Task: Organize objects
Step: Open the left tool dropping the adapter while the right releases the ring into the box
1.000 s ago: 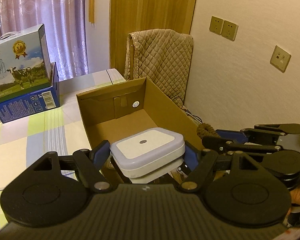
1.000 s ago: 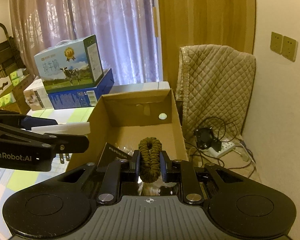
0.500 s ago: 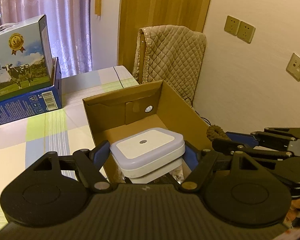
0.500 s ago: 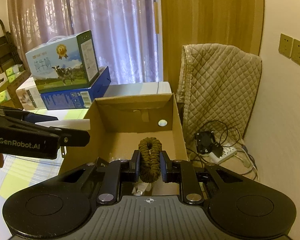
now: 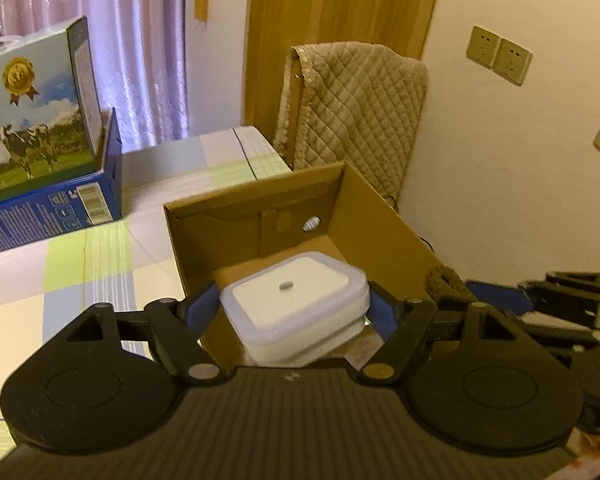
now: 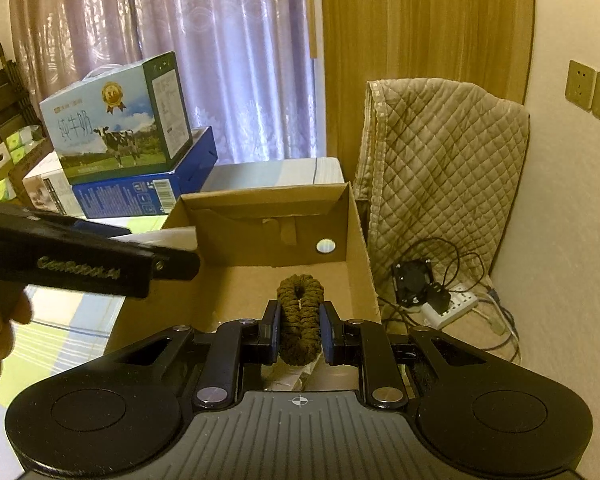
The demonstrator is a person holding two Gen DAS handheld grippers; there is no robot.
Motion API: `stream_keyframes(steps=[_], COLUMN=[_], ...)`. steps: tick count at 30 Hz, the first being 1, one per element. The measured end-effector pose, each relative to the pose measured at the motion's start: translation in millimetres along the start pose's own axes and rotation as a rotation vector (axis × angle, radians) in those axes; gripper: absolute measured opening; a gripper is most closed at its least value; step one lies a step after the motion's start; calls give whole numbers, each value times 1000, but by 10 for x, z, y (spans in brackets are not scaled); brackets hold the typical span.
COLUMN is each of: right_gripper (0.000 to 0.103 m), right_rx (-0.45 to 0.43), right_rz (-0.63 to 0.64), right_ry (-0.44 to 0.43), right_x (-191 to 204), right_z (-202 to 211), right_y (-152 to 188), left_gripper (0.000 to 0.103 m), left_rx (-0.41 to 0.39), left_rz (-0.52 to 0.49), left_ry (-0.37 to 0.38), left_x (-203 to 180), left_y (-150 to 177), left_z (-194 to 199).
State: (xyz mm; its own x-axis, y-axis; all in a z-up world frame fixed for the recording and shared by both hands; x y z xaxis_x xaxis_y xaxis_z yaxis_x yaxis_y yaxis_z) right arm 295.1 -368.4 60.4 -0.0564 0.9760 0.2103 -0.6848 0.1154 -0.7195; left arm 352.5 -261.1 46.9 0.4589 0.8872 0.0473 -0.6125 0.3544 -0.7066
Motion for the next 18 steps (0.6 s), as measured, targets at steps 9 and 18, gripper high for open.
stream_keyframes(steps=[9, 18], right_gripper=[17, 17], right_rx=[-4, -8], right_rz=[-13, -31], right_ry=[-4, -34], right_x=[-31, 25], right_z=[59, 124], right_y=[10, -40], left_gripper=[88, 88], left_rx=[-7, -4], left_rz=[19, -18], left_ry=[-24, -37], left_x=[70, 31], left_y=[-45, 14], left_z=[90, 254])
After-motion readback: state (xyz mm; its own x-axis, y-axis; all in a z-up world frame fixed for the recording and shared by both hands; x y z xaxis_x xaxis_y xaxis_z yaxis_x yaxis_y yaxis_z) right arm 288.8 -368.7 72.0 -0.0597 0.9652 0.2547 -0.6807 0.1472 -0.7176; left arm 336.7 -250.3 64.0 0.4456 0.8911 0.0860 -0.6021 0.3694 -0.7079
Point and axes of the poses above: each gripper's, at about its wrist camera, not at the fingertips, and z roughly against the way its jaws point, x to its left, y to its underside, the point moved 4 cm from there along -z, roughly the way its jaws point, and after that the axes turned 11 degrees about -z, right-handed, at the moved point
